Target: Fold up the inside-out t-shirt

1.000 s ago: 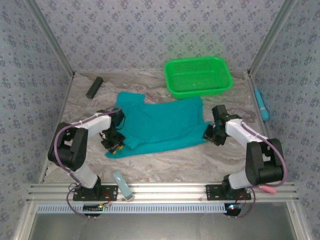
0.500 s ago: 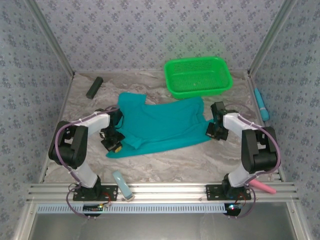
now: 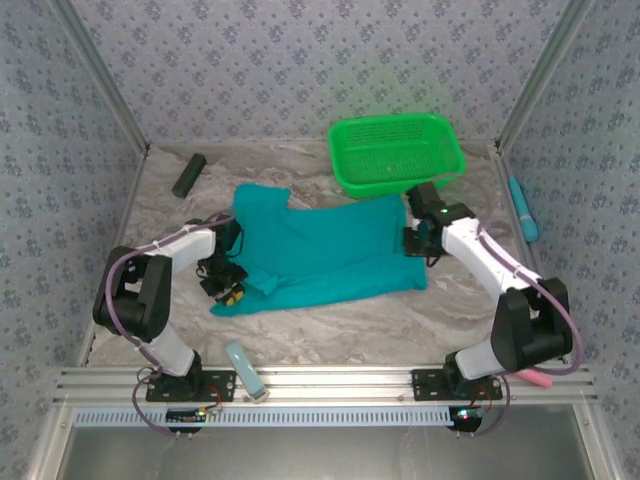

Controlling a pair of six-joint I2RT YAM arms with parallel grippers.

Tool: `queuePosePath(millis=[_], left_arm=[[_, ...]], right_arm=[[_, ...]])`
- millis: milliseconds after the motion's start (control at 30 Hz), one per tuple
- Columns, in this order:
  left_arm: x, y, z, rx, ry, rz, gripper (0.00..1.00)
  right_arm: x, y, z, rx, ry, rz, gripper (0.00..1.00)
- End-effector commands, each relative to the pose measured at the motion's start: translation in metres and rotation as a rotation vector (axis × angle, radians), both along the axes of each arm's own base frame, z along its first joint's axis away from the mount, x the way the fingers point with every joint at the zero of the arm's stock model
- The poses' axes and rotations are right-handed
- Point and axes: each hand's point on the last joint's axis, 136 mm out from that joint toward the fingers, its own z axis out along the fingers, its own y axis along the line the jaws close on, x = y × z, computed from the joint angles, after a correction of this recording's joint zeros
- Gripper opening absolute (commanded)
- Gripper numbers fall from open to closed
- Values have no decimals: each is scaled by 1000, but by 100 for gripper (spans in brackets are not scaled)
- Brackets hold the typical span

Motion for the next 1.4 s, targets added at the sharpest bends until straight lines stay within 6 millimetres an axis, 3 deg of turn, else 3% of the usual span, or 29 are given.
queuePosePath(millis=[0, 33, 133, 267, 367, 533, 633, 700, 900, 1033, 1133, 1200, 1267, 1367], left_arm=[[-3, 2, 7, -8, -20, -14, 17], [-4, 3, 7, -7, -16, -10, 19], [-13, 10, 6, 17, 26, 6, 21], [-27, 25, -1, 59, 94, 65, 21], [-32, 31, -8, 82, 126, 107, 20], [-32, 34, -17, 105, 146, 128, 20], [-34, 36, -20, 115, 158, 121, 20], [-36, 37, -21, 120, 165, 115, 20], [-46, 44, -25, 136, 179, 103, 20], [-42, 46, -22, 103, 172, 100, 25], [-34, 50, -9, 102, 141, 99, 43], [-28, 50, 2, 94, 108, 92, 50], [-25, 48, 12, 79, 79, 98, 51], [-25, 47, 18, 76, 63, 127, 50]], right_arm=[[-19, 123, 29, 248, -79, 497, 41], [-26, 153, 30, 285, -107, 615, 41], [-44, 214, 21, 307, -198, 921, 44], [-65, 282, 1, 263, -329, 1195, 48], [-62, 322, -13, 233, -381, 1246, 50], [-60, 363, -45, 207, -369, 1278, 53], [-51, 369, -63, 160, -360, 1259, 51], [-27, 362, -65, 98, -403, 1157, 48], [70, 301, -51, 32, -429, 707, 44], [103, 269, -53, 54, -348, 529, 48], [92, 272, -30, 160, -321, 566, 50], [69, 282, -15, 231, -310, 673, 50], [28, 302, -10, 294, -283, 879, 50], [-30, 333, -25, 266, -256, 1152, 49]])
